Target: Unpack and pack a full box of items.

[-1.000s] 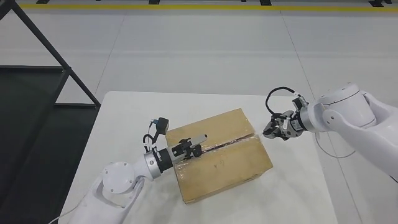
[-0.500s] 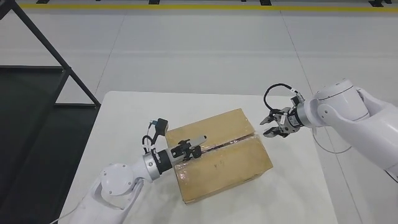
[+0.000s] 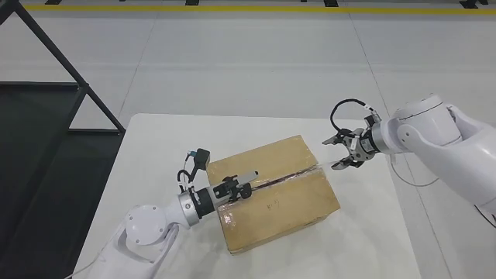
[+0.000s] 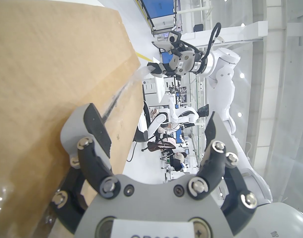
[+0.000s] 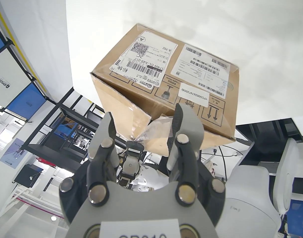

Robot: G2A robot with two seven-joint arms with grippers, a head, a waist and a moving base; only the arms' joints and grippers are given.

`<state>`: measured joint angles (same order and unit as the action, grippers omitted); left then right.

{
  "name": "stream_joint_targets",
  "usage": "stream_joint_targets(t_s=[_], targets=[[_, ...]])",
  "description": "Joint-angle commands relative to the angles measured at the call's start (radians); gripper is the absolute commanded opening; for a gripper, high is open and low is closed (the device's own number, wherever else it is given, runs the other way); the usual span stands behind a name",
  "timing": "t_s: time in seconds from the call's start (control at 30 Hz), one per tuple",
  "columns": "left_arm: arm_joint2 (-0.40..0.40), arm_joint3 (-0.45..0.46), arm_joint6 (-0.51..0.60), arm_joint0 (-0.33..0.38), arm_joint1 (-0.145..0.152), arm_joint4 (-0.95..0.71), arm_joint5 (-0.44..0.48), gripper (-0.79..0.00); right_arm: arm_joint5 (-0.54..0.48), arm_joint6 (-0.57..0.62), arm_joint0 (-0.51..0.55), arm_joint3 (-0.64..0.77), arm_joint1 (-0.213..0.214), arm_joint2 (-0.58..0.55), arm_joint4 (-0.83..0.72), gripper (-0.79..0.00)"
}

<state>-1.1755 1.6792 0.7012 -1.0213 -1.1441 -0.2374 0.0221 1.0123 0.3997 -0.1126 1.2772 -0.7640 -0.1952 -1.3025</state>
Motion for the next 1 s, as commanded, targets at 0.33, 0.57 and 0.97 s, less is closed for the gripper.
stream_joint_targets(t_s=[0.33,0.57,0.97], targets=[[-0.004,0.013,0.002,-0.01,0.0,0.008,0.002,0.0,-0.009,-0.022,0.032,0.018,0.01,-0.065,0.016,0.0],[-0.01,0.019,0.005,-0.018,0.0,0.01,0.002,0.0,-0.049,-0.042,0.059,0.029,0.012,-0.112,0.029,0.0],[-0.093,0.101,-0.036,-0.063,0.008,-0.027,0.041,0.0,-0.34,0.147,0.21,0.212,0.138,-0.29,0.111,-0.785]])
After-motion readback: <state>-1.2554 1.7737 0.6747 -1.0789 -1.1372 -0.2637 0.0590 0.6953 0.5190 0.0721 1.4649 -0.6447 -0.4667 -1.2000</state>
